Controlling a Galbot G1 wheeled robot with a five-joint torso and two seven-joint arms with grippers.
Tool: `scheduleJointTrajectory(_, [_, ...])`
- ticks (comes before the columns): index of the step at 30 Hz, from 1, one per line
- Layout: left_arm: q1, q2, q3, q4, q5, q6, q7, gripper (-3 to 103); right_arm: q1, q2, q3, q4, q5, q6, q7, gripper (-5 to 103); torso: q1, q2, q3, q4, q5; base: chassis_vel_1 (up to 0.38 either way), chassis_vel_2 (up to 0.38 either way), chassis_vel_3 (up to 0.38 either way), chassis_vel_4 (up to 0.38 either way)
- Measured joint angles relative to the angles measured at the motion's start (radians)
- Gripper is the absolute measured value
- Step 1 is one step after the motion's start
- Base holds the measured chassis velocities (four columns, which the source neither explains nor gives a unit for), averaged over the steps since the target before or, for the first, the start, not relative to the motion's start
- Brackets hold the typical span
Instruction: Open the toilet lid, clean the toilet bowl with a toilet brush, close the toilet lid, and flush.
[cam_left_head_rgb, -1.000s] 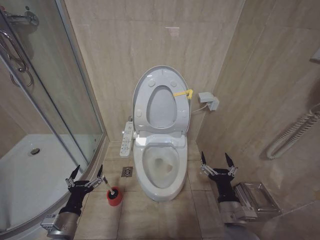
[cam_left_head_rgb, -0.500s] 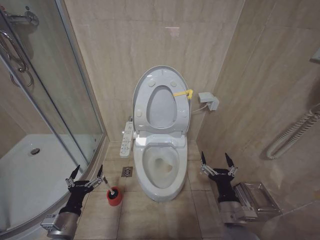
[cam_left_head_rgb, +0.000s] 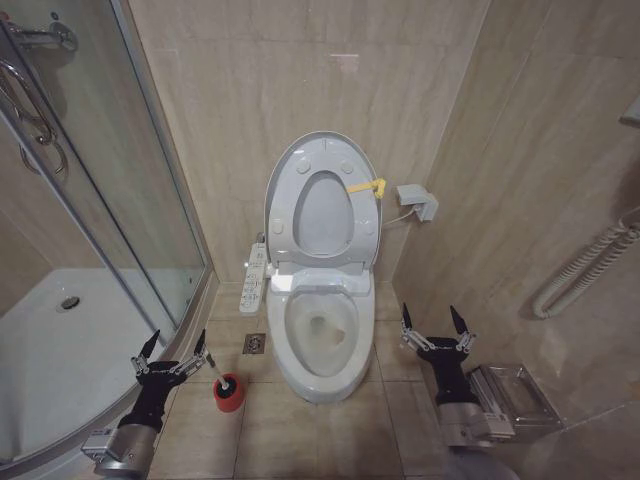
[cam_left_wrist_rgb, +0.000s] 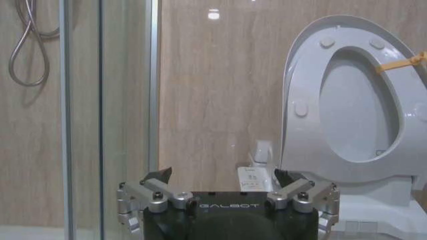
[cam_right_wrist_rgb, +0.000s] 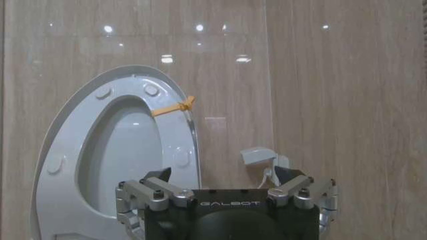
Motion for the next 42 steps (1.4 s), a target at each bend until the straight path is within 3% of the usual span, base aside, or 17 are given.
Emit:
scheduleJointTrajectory(20, [-0.002,-0.003,0.0,0.0,0.003,0.005,0.0,100,0.0,0.0,0.0,0.0,0.0,0.0,0.0,100,0.0,0.0,0.0,0.0,0.0,0.0,0.0,0.0,0.0])
scheduleJointTrajectory(23, [-0.02,-0.033,-0.003,-0.005,0.028,0.055,-0.003,100,0.0,0.0,0.0,0.0,0.0,0.0,0.0,100,0.0,0.0,0.0,0.0001,0.0001,0.0,0.0,0.0,0.0])
scheduleJointTrajectory(25, [-0.059,-0.098,-0.009,-0.021,0.085,0.153,-0.012,100,0.0,0.0,0.0,0.0,0.0,0.0,0.0,100,0.0,0.0,0.0,-0.0003,0.0,0.0,0.0,0.0,0.0])
scheduleJointTrajectory(27, [-0.063,-0.116,-0.011,-0.026,0.101,0.164,-0.015,100,0.0,0.0,0.0,0.0,0.0,0.0,0.0,100,0.0,0.0,0.0,-0.0003,-0.0001,0.0,0.0,0.0,0.0])
scheduleJointTrajectory(34, [-0.041,-0.134,-0.013,-0.048,0.131,0.13,-0.016,100,0.0,0.0,0.0,0.0,0.0,0.0,0.0,100,0.0,0.0,0.0,0.0001,0.0001,0.0,0.0,0.0,0.0])
scheduleJointTrajectory(42, [0.021,-0.103,-0.022,-0.195,0.151,0.115,-0.034,100,0.0,0.0,0.0,0.0,0.0,0.0,0.0,100,0.0,0.0,0.0,0.0001,0.0002,0.0,0.0,0.0,0.0])
